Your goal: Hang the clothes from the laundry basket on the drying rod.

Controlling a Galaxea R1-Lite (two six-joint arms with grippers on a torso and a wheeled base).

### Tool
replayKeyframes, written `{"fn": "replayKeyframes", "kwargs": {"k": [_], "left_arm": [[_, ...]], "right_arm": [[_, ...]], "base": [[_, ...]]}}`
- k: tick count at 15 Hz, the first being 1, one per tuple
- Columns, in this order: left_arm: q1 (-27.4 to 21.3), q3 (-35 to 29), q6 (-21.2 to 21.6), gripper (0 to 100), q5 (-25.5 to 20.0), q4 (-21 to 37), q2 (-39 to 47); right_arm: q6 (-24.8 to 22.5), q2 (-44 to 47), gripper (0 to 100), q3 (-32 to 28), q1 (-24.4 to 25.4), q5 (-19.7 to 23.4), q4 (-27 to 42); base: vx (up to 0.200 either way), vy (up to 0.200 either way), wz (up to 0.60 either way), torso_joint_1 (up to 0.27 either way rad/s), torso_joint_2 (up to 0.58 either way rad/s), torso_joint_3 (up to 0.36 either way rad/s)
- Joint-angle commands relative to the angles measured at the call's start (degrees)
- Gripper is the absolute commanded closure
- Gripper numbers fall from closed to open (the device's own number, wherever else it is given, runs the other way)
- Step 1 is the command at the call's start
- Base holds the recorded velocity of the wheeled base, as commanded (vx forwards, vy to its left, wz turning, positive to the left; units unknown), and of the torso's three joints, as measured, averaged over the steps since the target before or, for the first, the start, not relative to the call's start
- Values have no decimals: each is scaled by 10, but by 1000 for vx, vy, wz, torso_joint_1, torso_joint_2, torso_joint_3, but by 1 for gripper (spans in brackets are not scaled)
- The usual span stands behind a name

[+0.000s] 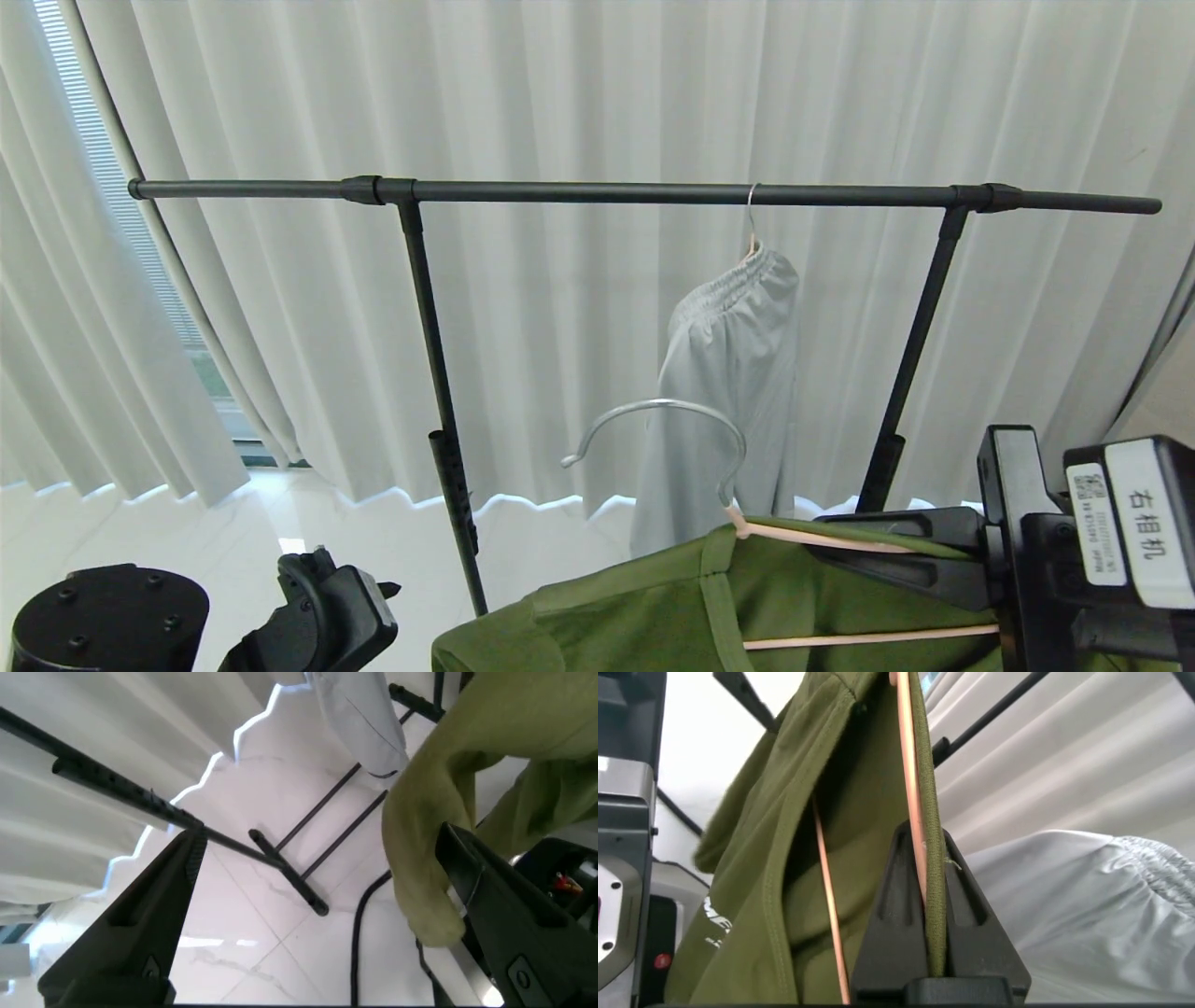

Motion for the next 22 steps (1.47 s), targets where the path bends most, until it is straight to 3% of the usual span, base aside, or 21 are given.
{"fn": "replayKeyframes", "kwargs": {"k": [1, 9, 10, 15, 20, 22], "left_arm": [[-3, 0, 0, 0, -10, 0, -3], [-11, -3, 0, 0, -17, -7, -1], [-14, -3, 0, 100, -17, -8, -1], [-8, -2, 0, 100, -16, -8, -2], [70, -7, 1, 100, -14, -36, -17], [96, -6, 0, 100, -15, -46, -57]], "right_arm": [[0, -5, 100, 0, 0, 0, 0], [0, -5, 100, -4, 3, 0, -3], [0, -5, 100, -5, 4, 0, -3], [0, -16, 100, -3, 4, 0, -3], [4, -21, 100, 4, -9, -2, 3], [18, -19, 100, 16, -46, -1, 3]], "base": [[0, 0, 0, 0, 0, 0], [0, 0, 0, 0, 0, 0], [0, 0, 0, 0, 0, 0], [0, 0, 0, 0, 0, 0], [0, 0, 0, 0, 0, 0], [0, 0, 0, 0, 0, 0]]}}
